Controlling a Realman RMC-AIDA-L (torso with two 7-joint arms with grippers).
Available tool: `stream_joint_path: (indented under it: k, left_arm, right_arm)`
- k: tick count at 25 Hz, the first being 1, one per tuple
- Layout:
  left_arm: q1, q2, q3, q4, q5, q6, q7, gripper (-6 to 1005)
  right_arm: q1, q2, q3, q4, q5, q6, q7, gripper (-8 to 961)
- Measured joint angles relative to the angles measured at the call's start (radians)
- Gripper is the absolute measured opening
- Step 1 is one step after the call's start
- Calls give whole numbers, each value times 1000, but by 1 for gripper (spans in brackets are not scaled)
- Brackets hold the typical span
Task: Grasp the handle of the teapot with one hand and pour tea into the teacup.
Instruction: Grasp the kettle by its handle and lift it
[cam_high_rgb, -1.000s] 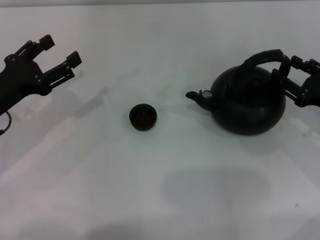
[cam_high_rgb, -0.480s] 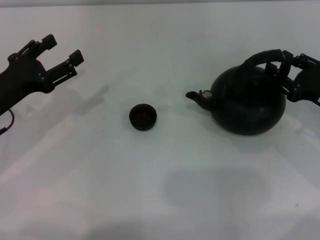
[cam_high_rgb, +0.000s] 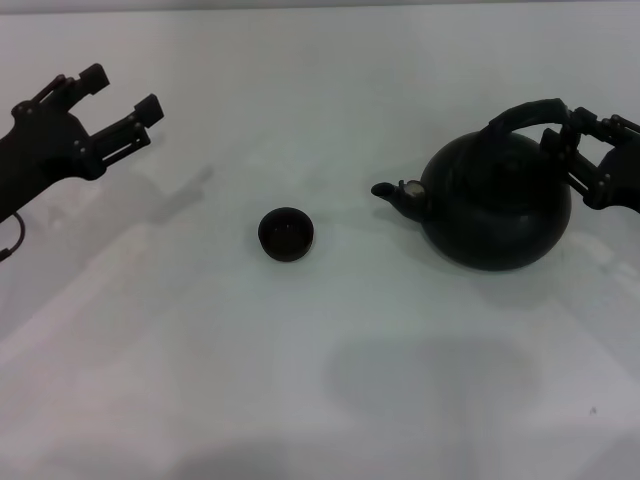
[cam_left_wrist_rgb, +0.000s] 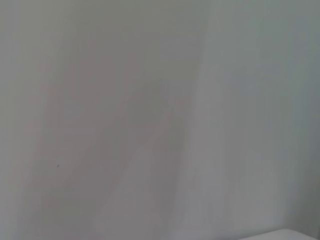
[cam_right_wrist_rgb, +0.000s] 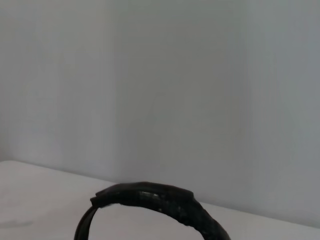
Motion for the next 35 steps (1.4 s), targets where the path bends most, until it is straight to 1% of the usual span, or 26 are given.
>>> stream_joint_path:
  k: [14, 19, 26, 31, 35]
  left_arm:
    - [-12, 0, 0, -7, 4, 26, 0, 878]
    - [-13, 0, 0, -7, 5, 36, 0, 878]
    - [-19, 0, 0, -9, 5, 49, 0, 878]
    - [-16, 0, 0, -9, 6, 53, 2, 878]
    - [-11, -1, 0, -13, 6, 64, 3, 879]
  right_arm:
    - [-3, -1, 5, 10, -2, 13, -12, 458]
    - [4, -2, 5, 10, -3, 17, -14, 239]
    - [17, 1, 5, 10, -1, 13, -15, 179]
    - [23, 3, 3, -10, 32, 14, -13, 136]
    - [22, 5, -3, -43, 55, 12, -18, 137]
